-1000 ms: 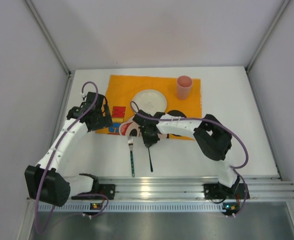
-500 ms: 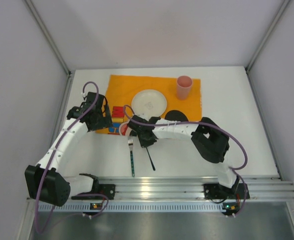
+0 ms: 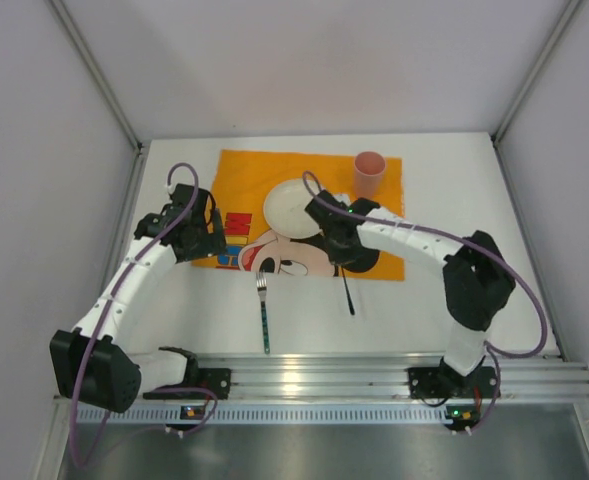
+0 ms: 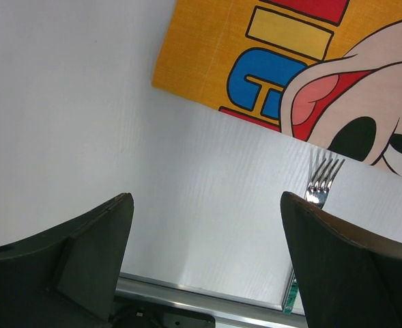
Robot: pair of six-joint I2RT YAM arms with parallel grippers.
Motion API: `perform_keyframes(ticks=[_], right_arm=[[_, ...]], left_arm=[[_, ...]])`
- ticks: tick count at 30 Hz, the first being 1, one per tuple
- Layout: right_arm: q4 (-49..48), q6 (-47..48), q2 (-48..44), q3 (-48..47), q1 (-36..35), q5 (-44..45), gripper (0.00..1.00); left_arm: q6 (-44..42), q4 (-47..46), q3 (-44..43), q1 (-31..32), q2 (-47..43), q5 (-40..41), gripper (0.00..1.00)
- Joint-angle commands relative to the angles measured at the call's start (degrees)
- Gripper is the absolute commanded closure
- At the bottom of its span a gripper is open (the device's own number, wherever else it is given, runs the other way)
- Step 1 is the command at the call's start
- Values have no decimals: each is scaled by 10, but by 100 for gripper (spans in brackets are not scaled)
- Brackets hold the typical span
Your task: Set the dinner table for one person
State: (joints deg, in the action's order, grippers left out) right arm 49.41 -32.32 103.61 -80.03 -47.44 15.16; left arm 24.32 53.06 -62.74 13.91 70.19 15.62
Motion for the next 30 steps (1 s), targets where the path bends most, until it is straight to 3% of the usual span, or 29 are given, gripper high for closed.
perform_keyframes(ticks=[1,9,15,28,29,30], right_arm=[[34,51,-37,-25,67,35,100],[13,87,68,-106,187,20,100],[13,60,148,-184,207,-47,100],[-20,-5,169,-179,207,-77,100],[-20,-2,168,-178,206,-74,100],[-20,0,164,-178,207,-72,91]], left_arm=[[9,-35,15,-2,-4,-23,6],[39,-45,31,7,0,-43,8],[42,-40,32,10,3,-48,8],[43,-31,30,17,15,-43,9],[42,-33,30,17,16,-44,9],[42,-32,31,17,17,-44,9]])
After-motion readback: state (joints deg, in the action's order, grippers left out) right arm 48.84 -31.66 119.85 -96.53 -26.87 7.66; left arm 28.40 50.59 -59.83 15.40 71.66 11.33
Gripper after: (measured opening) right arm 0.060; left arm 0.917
